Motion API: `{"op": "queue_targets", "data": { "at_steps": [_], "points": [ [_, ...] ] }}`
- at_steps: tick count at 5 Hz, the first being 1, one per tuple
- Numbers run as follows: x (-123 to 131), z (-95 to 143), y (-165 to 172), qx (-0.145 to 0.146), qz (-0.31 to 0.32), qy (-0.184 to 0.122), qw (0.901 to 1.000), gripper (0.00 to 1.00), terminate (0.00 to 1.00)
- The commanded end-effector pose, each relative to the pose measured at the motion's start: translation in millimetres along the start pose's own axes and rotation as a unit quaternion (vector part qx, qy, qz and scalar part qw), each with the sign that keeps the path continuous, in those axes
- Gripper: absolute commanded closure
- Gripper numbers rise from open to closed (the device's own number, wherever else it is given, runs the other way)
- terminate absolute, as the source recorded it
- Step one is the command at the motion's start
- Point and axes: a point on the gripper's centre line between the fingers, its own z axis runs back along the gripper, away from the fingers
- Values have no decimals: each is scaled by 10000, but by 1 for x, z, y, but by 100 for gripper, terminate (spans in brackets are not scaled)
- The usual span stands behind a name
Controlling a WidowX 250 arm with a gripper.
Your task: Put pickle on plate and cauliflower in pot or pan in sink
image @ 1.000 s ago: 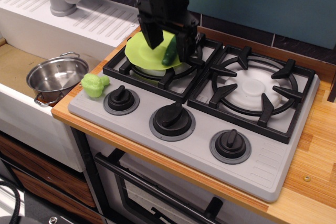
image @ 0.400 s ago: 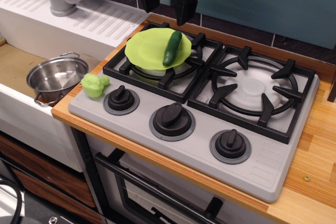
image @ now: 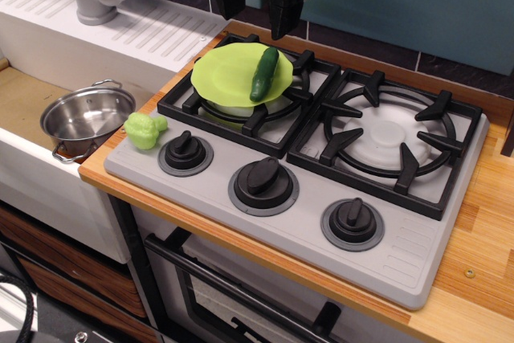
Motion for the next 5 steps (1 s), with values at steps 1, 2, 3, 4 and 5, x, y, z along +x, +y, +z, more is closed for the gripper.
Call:
{"op": "queue_targets", "data": {
  "at_steps": [1, 2, 3, 4, 5],
  "points": [
    [-8, 29, 8, 194, 55, -753, 9970, 0, 0],
    [-28, 29, 15, 339, 175, -1042, 9938, 0, 0],
    [-40, 27, 23, 340, 228, -1210, 9918, 0, 0],
    [-50, 22, 33, 384, 286, -1404, 9889, 0, 0],
    [-61, 16, 42, 423, 337, -1516, 9870, 0, 0]
  ]
}}
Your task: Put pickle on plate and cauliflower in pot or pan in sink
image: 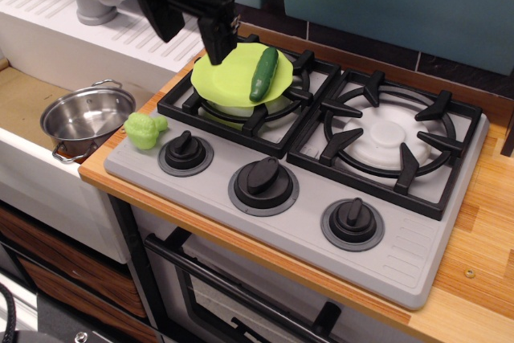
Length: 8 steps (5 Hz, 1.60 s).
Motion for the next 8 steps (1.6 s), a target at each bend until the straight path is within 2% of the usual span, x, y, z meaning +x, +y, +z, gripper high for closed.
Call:
{"op": "queue_targets", "data": {
  "at_steps": [1, 4, 6, 8],
  "points": [
    [-11, 8, 17, 302, 121, -530, 9981, 0, 0],
    [-33, -4, 29, 696, 362, -733, 9942, 0, 0],
    [-40, -17, 36, 625, 442, -794, 9939, 0, 0],
    [-44, -33, 46, 434, 404, -954, 9937, 0, 0]
  ]
}}
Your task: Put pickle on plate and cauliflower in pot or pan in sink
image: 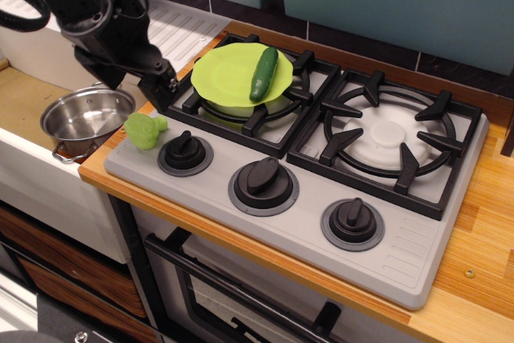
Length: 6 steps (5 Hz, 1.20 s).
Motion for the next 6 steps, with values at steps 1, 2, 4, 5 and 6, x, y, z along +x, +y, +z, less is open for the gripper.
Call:
{"op": "queue_targets", "data": {
  "at_steps": [1, 2, 4, 5, 6],
  "points": [
    [1, -11, 8, 12, -46, -238, 9997, 0, 0],
    [-4, -17, 8, 16, 29, -244, 9997, 0, 0],
    [-15, -23, 1, 44, 170, -245, 9995, 0, 0],
    [-18, -29, -3, -55, 219, -288, 9993, 0, 0],
    [-19, -36, -5, -132, 219, -344, 9991, 0, 0]
  ]
}}
